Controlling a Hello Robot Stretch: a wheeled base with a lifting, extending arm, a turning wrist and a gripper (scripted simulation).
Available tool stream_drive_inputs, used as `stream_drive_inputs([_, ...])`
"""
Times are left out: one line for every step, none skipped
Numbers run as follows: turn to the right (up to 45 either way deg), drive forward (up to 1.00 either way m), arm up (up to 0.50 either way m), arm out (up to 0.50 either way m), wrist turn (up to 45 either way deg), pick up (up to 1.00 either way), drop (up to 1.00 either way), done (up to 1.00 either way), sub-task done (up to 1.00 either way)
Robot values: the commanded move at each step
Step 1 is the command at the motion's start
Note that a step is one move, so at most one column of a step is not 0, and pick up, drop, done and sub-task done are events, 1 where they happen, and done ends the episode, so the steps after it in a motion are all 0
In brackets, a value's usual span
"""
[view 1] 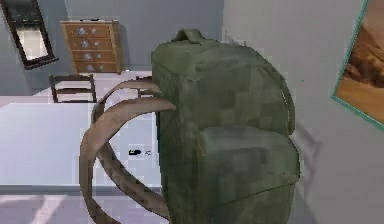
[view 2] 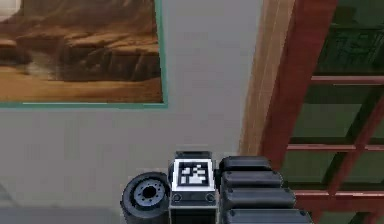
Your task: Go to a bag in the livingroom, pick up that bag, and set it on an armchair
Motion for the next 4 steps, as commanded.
stream_drive_inputs([-45.0, 0.0, 0.0, 0.0, 0.0, 0.0, 0.0, 0.0, 0.0])
stream_drive_inputs([-12.0, 0.0, 0.0, 0.0, 0.0, 0.0, 0.0, 0.0, 0.0])
stream_drive_inputs([0.0, 0.3, 0.0, 0.0, 0.0, 0.0, 0.0, 0.0, 0.0])
stream_drive_inputs([-30.0, 0.0, 0.0, 0.0, 0.0, 0.0, 0.0, 0.0, 0.0])
